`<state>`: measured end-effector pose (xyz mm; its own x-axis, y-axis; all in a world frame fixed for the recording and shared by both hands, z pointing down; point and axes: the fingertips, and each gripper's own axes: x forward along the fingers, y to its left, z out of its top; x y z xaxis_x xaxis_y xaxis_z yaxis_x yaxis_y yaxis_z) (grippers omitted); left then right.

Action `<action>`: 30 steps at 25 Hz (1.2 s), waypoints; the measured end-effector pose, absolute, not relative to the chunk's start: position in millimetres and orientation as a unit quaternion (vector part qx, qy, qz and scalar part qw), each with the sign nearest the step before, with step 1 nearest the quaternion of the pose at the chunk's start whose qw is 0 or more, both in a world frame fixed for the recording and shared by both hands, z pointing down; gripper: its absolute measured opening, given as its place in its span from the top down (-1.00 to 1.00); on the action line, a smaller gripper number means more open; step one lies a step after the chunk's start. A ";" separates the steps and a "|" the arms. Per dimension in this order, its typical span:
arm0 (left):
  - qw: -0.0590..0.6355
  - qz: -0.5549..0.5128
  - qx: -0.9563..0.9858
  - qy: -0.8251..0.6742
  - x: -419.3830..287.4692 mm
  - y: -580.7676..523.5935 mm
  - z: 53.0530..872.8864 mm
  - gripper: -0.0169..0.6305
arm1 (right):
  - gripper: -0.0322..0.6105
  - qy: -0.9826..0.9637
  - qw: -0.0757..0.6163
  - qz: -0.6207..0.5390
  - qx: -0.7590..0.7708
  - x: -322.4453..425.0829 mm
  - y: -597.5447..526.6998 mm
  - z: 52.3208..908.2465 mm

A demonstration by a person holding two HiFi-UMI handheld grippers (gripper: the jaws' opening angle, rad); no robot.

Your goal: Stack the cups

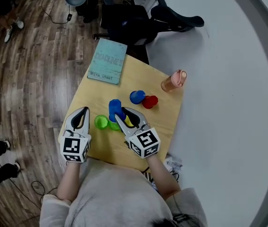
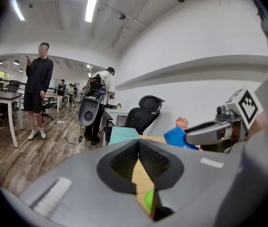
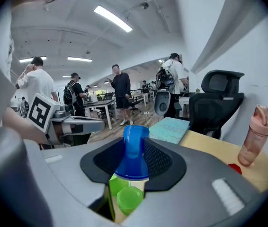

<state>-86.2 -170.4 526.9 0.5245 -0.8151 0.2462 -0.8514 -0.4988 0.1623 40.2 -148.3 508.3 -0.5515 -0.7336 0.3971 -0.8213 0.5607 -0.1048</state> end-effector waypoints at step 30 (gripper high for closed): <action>0.110 0.062 0.834 -0.537 -111.7 -115.0 506.3 0.77 | 0.48 -0.888 0.121 0.025 0.444 14.9 -102.0 535.1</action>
<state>-111.7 -115.0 506.3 0.4148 -0.8825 0.2217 -0.9098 -0.3981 0.1176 14.9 -102.0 535.1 -0.5769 -0.7814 0.2379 -0.7936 0.6051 0.0628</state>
